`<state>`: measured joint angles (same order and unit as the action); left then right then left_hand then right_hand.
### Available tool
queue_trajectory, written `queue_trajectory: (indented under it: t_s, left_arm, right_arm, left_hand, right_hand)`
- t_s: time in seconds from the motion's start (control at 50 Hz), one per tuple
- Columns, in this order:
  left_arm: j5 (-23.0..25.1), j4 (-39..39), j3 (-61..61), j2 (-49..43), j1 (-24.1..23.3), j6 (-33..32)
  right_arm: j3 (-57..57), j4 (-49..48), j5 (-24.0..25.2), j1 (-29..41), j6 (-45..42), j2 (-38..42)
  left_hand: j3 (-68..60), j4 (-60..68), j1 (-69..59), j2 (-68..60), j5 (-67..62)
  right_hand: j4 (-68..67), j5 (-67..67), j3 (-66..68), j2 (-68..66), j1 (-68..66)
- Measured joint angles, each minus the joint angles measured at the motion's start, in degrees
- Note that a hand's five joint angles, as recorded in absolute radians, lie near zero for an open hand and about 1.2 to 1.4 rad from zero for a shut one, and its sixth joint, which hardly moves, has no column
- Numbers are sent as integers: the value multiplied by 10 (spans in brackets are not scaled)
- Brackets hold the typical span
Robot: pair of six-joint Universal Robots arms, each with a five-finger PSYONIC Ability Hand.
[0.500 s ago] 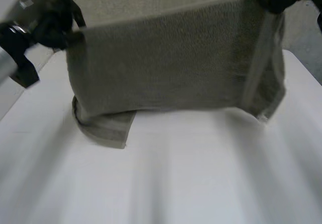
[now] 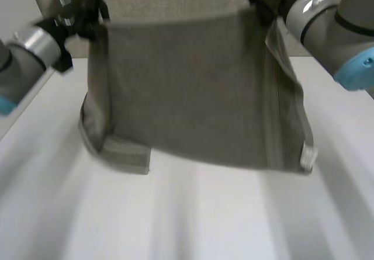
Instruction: Fold the towel.
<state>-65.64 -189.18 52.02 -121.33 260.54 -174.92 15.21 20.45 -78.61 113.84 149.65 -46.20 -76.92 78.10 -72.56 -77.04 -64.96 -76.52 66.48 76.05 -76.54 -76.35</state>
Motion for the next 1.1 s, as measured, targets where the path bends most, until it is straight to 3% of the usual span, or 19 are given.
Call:
queue_trajectory:
  t_s: [0.12,0.28,0.42,0.58,0.72,0.9,0.94,1.0,1.1]
  left_arm:
    - [-67,-2,-152,-11,-4,-14]
    - [-87,-3,-185,24,-4,-13]
    - [-69,-6,-37,53,6,-20]
    - [-9,-33,207,74,34,-67]
    - [23,-76,377,70,48,-167]
    - [18,-164,453,36,48,-239]
    - [16,-181,453,29,48,-242]
    - [12,-208,450,14,48,-243]
    - [2,-235,443,-7,48,-243]
  right_arm:
    - [-84,-96,-19,-1,30,-2]
    - [-83,-102,-22,-5,73,-31]
    - [-19,15,21,-11,65,-37]
    - [165,120,90,-29,-9,-49]
    - [362,61,103,-54,-64,-92]
    - [528,-38,101,-73,-67,-169]
    - [544,-46,100,-74,-66,-177]
    - [564,-56,100,-74,-63,-185]
    - [581,-67,99,-73,-60,-189]
  left_hand:
    - [0,0,0,0,0]
    - [0,0,0,0,0]
    - [0,0,0,0,0]
    - [-1,0,0,0,0]
    - [-1,0,0,0,0]
    - [-1,0,0,0,0]
    - [62,-72,25,65,40]
    - [228,-242,190,235,216]
    - [278,-293,244,284,272]
  right_hand:
    - [0,0,0,0,0]
    - [-2,0,0,0,0]
    - [-3,0,0,0,0]
    - [-3,2,0,0,0]
    - [-3,4,0,0,0]
    - [-3,11,0,0,0]
    - [-3,11,0,0,0]
    - [-3,15,0,0,0]
    - [-3,15,0,0,0]
